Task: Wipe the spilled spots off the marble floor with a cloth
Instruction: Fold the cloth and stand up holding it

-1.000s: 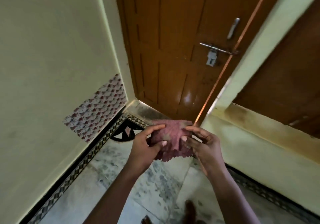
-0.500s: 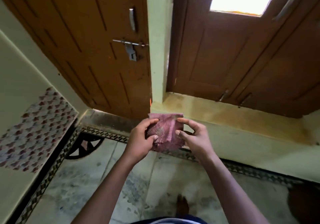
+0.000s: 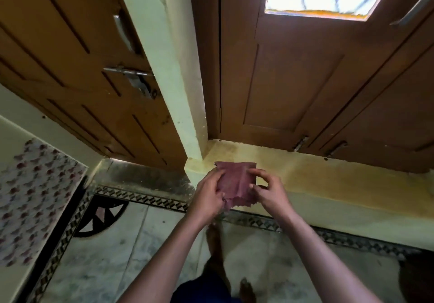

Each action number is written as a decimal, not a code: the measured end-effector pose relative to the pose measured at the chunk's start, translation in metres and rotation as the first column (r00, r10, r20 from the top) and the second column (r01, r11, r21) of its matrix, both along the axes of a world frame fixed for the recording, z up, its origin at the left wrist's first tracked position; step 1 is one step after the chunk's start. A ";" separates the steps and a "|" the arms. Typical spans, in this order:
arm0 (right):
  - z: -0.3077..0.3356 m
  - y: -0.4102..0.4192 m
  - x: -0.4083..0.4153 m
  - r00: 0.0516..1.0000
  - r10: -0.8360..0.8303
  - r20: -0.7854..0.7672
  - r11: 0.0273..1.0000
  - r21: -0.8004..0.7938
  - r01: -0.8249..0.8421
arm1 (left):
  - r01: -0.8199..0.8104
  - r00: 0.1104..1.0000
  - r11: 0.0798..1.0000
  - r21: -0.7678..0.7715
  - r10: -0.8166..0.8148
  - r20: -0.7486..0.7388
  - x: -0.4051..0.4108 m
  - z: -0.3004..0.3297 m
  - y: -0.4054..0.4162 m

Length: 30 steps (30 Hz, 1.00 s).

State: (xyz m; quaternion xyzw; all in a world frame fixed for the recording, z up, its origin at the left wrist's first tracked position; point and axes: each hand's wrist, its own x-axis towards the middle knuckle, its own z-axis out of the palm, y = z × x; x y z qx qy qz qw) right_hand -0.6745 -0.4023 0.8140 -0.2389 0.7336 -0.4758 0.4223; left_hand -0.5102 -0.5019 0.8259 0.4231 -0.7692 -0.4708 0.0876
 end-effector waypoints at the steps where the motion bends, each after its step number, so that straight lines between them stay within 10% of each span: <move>1: -0.006 -0.010 -0.005 1.000 -0.017 0.009 1.000 0.013 0.016 | 0.027 1.000 1.000 0.005 -0.027 0.004 -0.008 -0.006 -0.013; 10: -0.096 -0.149 -0.066 0.990 -0.120 0.079 0.988 0.110 0.111 | 0.114 0.988 0.990 -0.078 -0.105 0.113 -0.072 -0.105 -0.153; 21: -0.176 -0.191 -0.071 0.915 0.375 -0.151 0.850 0.449 -0.275 | 0.316 0.785 0.943 0.102 -0.321 0.530 -0.075 -0.196 -0.172; 26: -0.177 -0.190 -0.073 0.897 0.410 -0.167 0.851 0.423 -0.310 | 0.272 0.858 0.953 0.135 -0.304 0.414 -0.068 -0.199 -0.170; 30: -0.153 -0.181 -0.062 0.939 0.248 -0.239 0.939 0.299 -0.171 | -0.066 0.982 0.998 0.008 0.063 0.177 -0.065 -0.167 -0.159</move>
